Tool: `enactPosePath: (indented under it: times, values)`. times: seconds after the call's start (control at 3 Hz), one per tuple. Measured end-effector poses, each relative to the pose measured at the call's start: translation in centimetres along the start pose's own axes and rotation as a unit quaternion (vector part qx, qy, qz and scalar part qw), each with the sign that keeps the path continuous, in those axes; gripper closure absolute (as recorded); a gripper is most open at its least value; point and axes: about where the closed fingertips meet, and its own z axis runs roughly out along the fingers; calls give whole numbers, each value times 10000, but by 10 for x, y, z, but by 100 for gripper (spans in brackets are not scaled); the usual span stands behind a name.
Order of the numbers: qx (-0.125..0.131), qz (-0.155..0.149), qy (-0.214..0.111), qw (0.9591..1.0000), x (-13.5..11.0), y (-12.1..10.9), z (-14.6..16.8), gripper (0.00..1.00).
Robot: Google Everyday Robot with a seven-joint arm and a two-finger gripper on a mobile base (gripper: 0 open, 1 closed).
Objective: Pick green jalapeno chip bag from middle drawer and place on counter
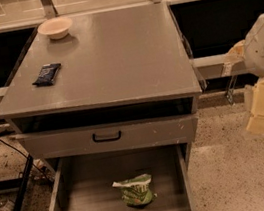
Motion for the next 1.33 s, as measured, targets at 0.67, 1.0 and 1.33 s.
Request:
enactPosePath:
  times: [0.67,1.0,1.33]
  values:
    - [-265,18,-62,9996,16,20,42,0]
    - [-516,15,65,9986,22,26,81,0]
    - [-708,105,187,9973,32,25,115,0]
